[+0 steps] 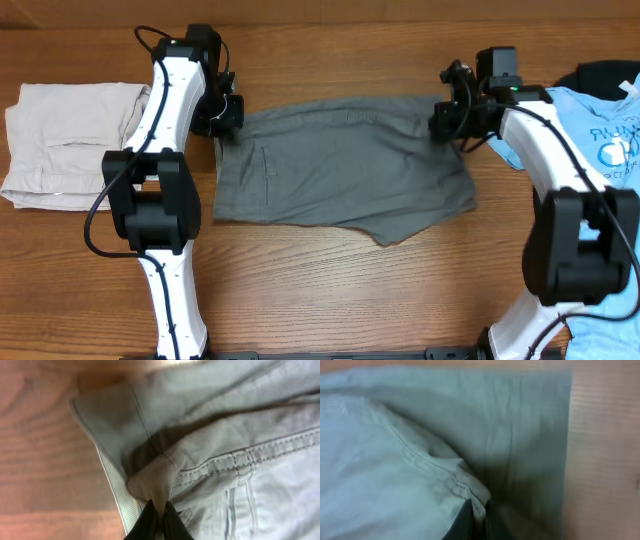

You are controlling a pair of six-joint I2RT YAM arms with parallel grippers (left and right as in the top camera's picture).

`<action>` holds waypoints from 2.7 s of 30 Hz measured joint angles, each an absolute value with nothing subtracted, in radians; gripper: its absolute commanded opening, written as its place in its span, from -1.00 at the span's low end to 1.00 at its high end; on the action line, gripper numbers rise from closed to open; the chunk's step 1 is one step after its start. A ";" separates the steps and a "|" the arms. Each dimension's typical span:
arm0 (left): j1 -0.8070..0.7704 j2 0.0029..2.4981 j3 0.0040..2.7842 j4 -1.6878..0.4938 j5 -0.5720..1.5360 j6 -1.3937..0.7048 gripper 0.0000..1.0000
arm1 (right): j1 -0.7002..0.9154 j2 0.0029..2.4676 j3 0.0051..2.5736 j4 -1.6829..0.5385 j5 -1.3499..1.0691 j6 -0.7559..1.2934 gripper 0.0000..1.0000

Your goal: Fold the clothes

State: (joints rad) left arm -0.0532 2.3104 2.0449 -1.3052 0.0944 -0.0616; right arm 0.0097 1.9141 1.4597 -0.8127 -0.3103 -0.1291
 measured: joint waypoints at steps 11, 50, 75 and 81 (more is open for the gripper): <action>-0.141 2.221 2.050 -1.517 0.141 -0.110 -0.91 | 0.010 1.878 1.463 -1.263 -0.353 -0.033 -0.92; -0.249 2.074 1.418 -1.028 0.129 -0.220 -0.91 | 0.035 1.837 1.027 -0.704 -0.391 0.325 -0.92; -0.181 2.101 1.423 -0.497 -0.061 -0.234 -0.91 | 0.041 1.908 1.015 -0.154 -0.299 0.341 -0.92; -0.181 2.106 1.413 -0.444 -0.084 -0.234 -0.92 | 0.041 1.989 1.016 0.030 -0.312 0.338 -0.92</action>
State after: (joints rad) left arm -0.1810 2.1056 1.4132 -0.4442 -0.0841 -0.2344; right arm 0.0410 1.9892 1.0161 0.0303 -0.3119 0.3382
